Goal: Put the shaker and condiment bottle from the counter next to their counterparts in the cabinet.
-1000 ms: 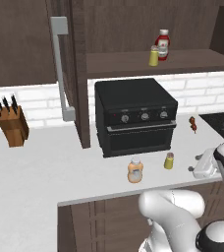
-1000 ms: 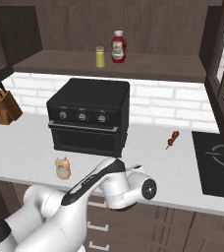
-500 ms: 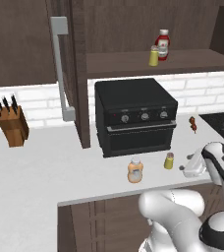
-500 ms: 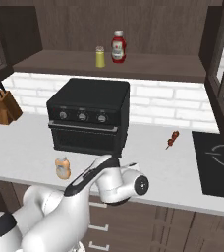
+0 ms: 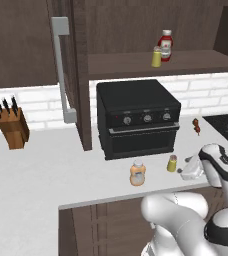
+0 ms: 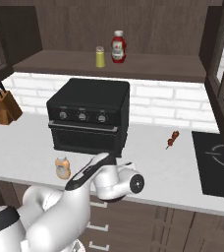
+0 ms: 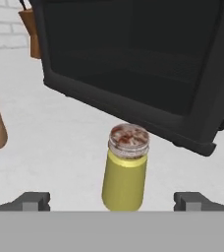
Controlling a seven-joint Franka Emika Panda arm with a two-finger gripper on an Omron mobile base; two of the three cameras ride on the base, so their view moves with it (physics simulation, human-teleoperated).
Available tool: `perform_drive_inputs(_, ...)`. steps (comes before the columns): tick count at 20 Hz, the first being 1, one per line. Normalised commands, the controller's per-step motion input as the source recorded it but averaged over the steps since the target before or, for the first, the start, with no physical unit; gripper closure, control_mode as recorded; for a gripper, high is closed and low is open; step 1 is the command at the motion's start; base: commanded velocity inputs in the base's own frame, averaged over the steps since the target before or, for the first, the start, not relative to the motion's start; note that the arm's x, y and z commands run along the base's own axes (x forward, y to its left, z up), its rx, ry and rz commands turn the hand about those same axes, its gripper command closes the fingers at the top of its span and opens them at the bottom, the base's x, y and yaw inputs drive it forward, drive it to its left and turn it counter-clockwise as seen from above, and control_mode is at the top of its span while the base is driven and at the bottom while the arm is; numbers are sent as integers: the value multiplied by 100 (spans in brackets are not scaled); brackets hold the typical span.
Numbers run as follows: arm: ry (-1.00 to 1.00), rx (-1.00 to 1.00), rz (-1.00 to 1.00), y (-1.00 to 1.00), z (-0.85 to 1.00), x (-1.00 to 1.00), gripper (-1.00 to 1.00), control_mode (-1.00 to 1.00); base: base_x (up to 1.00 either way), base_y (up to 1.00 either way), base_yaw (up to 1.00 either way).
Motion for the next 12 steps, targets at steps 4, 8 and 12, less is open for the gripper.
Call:
perform_drive_inputs(4,0,0,0,9,-15,21,-100,-100,0,0,0)
perform_drive_inputs(8,0,0,0,4,-17,23,-100,-100,0,0,0)
perform_drive_inputs(12,0,0,0,0,-19,24,-100,-100,0,0,0)
